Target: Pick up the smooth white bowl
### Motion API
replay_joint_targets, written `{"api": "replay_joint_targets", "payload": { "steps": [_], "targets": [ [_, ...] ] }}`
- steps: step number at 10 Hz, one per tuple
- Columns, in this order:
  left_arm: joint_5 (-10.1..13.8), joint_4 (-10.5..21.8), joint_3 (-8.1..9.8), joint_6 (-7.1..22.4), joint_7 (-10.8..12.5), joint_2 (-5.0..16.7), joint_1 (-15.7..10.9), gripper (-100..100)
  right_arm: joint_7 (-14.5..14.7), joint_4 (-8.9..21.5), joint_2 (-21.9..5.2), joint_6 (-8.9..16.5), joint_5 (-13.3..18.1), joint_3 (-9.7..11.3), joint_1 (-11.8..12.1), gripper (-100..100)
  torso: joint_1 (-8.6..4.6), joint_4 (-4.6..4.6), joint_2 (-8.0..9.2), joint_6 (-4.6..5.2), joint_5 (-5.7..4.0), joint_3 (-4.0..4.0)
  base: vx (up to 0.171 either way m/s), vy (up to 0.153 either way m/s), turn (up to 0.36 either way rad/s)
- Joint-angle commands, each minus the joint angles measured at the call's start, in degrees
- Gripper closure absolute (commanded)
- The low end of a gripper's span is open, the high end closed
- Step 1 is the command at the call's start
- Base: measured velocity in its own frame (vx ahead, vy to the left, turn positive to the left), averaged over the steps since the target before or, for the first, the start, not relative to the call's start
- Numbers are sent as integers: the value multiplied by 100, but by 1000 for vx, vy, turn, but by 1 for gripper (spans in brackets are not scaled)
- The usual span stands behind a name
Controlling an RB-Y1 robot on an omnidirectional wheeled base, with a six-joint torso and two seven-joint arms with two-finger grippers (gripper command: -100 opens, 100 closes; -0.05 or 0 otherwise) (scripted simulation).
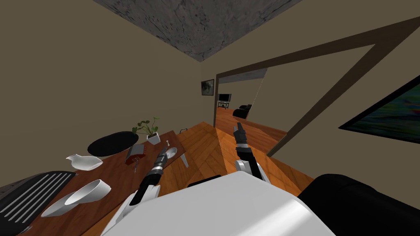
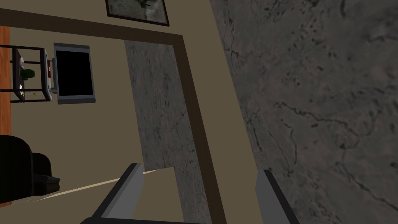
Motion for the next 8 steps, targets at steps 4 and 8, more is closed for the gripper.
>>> {"api": "replay_joint_targets", "payload": {
  "steps": [4, 8],
  "targets": [
    [98, 657, 115, 369, 23, -14, -285, -100, 0, 0, 0, 0, 0, 0, 0, 0, 0, -3, -13, 0, 0, -7, 62, -10, 25],
    [218, 1278, 248, 898, 16, -76, -624, -100, 0, 0, 0, 0, 0, 0, 0, 0, 10, -2, -7, 0, 2, -4, 74, 13, 24]
  ]
}}
